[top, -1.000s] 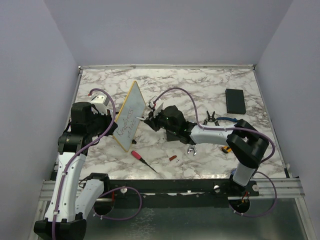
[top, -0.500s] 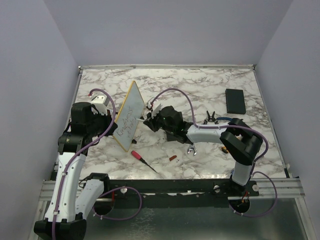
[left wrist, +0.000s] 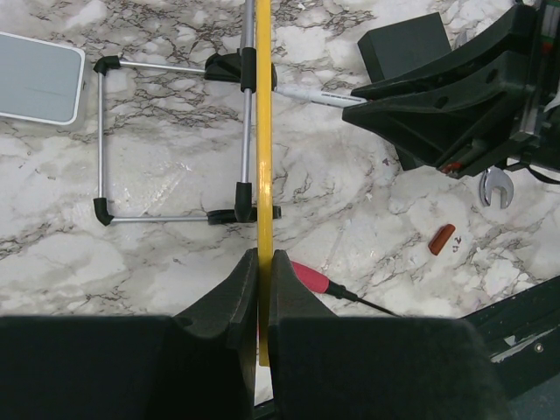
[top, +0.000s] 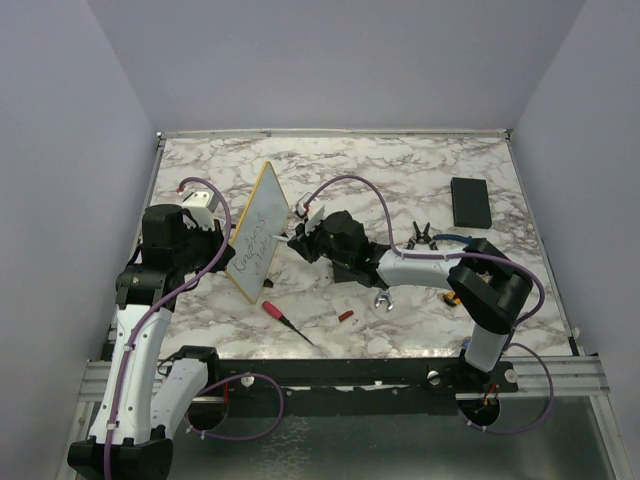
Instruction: Write a sentence on the whiteboard
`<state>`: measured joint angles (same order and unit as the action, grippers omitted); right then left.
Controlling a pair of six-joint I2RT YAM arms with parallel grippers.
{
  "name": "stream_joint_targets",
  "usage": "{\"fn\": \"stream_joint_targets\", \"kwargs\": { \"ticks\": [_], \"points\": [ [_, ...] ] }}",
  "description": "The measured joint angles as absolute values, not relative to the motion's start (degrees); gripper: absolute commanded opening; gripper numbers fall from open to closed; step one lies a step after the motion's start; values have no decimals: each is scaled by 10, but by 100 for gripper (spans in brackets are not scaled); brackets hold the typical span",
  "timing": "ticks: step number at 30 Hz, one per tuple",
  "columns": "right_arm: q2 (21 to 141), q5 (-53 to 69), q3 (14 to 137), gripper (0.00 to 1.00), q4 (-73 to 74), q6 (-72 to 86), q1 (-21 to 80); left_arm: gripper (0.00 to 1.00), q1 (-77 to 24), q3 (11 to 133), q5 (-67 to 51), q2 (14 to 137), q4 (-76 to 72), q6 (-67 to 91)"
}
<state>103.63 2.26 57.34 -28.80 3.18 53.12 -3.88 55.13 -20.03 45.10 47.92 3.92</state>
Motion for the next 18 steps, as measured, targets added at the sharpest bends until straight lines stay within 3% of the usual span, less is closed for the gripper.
{"fn": "stream_joint_targets", "kwargs": {
  "ticks": [18],
  "points": [
    [1019, 23, 578, 1, -297, 31, 531, 0, -39, 551, -200, 451, 479, 39]
  ]
}}
